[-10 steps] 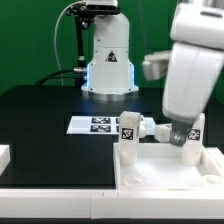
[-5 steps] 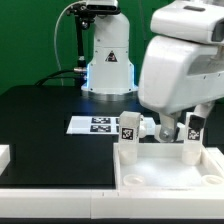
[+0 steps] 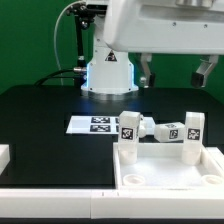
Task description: Assemble square table
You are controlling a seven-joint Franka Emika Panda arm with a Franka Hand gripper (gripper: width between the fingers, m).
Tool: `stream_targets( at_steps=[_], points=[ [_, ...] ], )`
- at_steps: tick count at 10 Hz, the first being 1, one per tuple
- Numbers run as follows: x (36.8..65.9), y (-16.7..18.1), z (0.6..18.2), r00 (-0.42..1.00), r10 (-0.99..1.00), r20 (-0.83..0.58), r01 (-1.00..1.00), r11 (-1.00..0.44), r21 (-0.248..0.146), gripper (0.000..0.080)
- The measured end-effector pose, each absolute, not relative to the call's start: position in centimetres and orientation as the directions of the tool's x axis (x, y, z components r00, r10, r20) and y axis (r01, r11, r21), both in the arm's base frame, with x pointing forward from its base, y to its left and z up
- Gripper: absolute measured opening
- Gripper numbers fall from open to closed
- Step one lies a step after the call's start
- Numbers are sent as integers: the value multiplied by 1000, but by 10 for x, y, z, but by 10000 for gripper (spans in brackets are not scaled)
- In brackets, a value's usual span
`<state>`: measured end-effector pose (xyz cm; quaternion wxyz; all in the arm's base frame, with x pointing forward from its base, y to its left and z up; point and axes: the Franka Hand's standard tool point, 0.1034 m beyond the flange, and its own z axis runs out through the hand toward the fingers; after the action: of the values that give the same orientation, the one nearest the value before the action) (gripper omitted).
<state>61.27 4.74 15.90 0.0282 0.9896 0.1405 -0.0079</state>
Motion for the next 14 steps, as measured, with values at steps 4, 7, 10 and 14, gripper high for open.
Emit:
stream_targets(
  at_steps=[4, 7, 10, 14],
  points=[
    [571, 55, 159, 988, 152, -32, 154, -987, 41, 648],
    [545, 57, 153, 995, 84, -48, 85, -996, 10, 648],
    [542, 58, 151, 998, 42, -44, 43, -999, 11, 648],
    [487, 73, 133, 969, -244, -31, -245, -969, -25, 648]
  ],
)
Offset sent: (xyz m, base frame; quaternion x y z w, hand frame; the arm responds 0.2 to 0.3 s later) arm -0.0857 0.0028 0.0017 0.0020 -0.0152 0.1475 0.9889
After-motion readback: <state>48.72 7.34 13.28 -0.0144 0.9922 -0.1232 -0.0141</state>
